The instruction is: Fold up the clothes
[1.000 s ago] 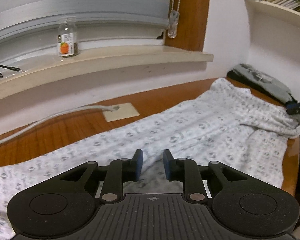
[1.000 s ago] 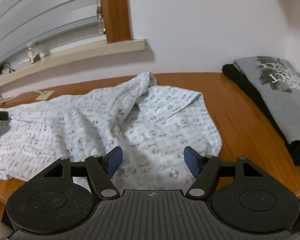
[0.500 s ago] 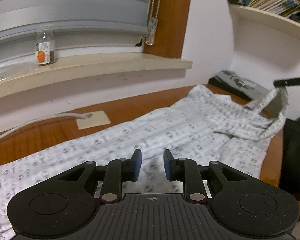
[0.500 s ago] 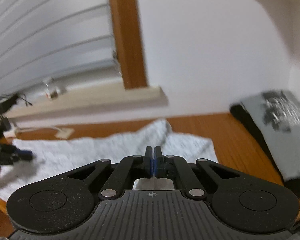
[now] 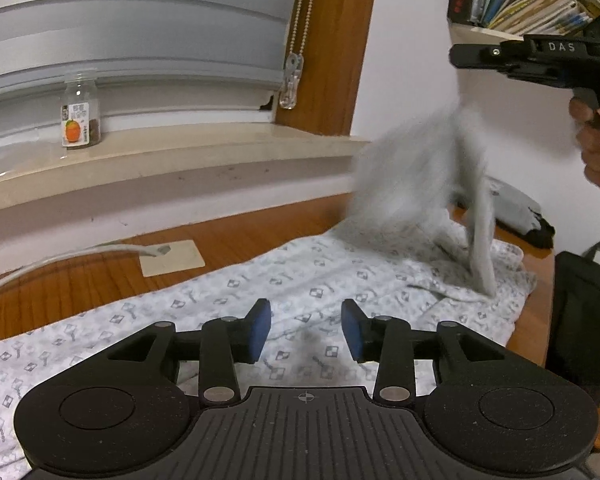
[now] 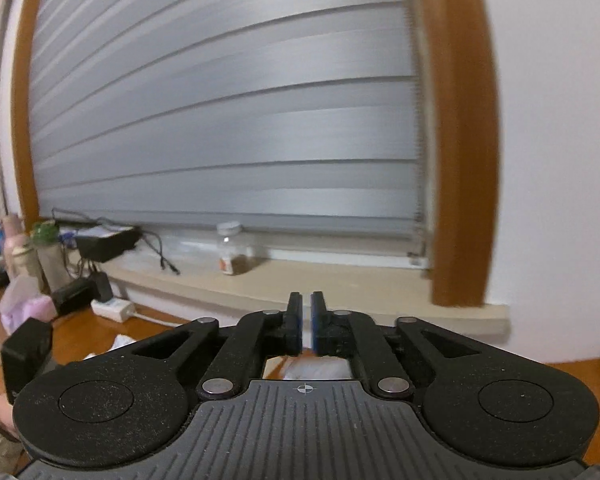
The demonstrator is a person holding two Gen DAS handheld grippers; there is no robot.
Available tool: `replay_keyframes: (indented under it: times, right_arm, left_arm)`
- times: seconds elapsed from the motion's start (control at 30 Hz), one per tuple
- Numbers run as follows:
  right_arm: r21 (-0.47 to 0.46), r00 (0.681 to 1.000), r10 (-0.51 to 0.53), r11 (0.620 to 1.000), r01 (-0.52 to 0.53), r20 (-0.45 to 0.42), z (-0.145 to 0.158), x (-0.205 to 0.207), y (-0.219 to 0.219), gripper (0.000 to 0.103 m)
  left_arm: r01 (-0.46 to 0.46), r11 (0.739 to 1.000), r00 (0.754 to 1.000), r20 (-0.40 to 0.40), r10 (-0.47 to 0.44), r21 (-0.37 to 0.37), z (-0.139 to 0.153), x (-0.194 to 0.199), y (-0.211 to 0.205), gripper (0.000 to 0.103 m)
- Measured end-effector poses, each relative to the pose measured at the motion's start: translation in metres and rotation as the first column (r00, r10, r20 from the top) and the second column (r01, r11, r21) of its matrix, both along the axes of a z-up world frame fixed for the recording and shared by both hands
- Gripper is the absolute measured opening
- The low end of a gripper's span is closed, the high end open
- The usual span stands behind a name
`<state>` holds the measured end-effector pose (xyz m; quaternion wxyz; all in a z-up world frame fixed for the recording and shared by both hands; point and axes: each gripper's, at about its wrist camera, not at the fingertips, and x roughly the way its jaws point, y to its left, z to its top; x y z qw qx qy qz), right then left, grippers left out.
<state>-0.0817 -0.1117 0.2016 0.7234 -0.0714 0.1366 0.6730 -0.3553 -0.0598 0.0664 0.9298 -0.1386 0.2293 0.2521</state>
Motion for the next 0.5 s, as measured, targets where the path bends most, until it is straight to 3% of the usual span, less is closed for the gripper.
replay_keyframes:
  times: [0.03,0.2,0.27,0.33,0.5]
  right_arm:
    - [-0.003,1.0,-0.006,1.0,0.006,0.006,-0.004,0.001,-0.002,0.031]
    - [-0.023,0.994,-0.104,0.994,0.105,0.03,-0.027,0.026,-0.028,0.037]
    - [-0.037,0.986,-0.16,0.986,0.161,0.037,-0.04,0.043,-0.044,0.04]
    - [-0.064,0.974,-0.221,0.972,0.224,0.054,-0.054,0.061,-0.061,0.042]
    - [-0.147,0.942,-0.331,0.931,0.335,0.053,-0.091,0.103,-0.095,0.042]
  left_arm:
    - [-0.001,1.0,1.0,0.0,0.001,-0.003,0.0,0.0,0.001,0.043]
    - [0.006,1.0,1.0,-0.005,-0.006,-0.029,-0.006,0.008,0.008,0.043]
    - [0.009,0.999,1.0,-0.016,-0.01,-0.032,-0.01,0.015,0.01,0.048]
    - [0.012,0.999,1.0,-0.021,-0.013,-0.035,-0.013,0.022,0.012,0.06]
    - [0.001,0.998,1.0,-0.014,-0.002,-0.063,-0.018,0.036,0.023,0.064]
